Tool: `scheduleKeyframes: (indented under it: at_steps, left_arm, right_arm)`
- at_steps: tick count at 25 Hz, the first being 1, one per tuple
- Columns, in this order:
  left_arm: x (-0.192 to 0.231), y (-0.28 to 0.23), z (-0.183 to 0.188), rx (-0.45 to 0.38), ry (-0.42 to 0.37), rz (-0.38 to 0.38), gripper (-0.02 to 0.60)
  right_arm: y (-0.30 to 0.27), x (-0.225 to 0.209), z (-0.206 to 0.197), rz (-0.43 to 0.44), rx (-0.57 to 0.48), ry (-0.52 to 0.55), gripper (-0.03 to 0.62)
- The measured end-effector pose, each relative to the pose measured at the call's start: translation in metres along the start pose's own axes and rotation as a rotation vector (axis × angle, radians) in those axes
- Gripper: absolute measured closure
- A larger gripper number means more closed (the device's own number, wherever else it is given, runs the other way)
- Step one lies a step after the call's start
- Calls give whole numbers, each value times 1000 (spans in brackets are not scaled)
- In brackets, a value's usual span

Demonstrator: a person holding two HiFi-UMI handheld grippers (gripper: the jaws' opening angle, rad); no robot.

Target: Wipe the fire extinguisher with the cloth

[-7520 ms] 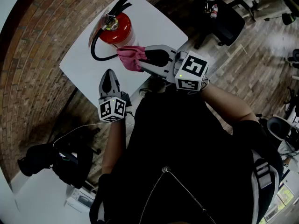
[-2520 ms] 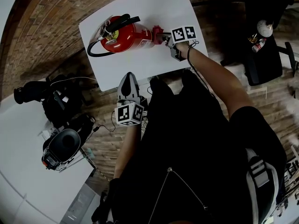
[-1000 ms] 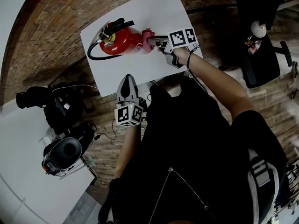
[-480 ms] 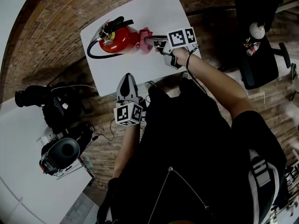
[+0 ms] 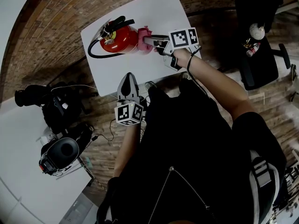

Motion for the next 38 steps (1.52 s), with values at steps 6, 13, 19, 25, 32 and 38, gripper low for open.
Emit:
scheduleKeyframes:
  at_steps: [6,13,19,25,32,38]
  left_arm:
    - [1,1,3,-1,-3,-6,574]
    - [2,3,8,-14,-9,-6,574]
    - [2,5,8,-18,-13,-13,574]
    - [2,7,10,-22,-11,-20,574]
    - [7,6,15,-26,-13,-32,574]
    - [12,5,21,-19,-19,-62,574]
  right_arm:
    - [2,16,5,21,-29,2,493]
    - [5,30,12,43,-60,-6,493]
    - [8,35,13,65,-85,-37,493]
    - [10,44,18,87,-113,-67,493]
    - [12,53,23,108,-144,-85,493]
    - [14,61,23,111,-181,-104,493]
Point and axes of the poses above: the fingertips, and each gripper's own axes: y backward along the fingers, x to its left, z out of its top, the point moved 9 cm from there along y, backward along the fingers, and after that the axes turned 14 degrees about y, right-handed, at the moved point
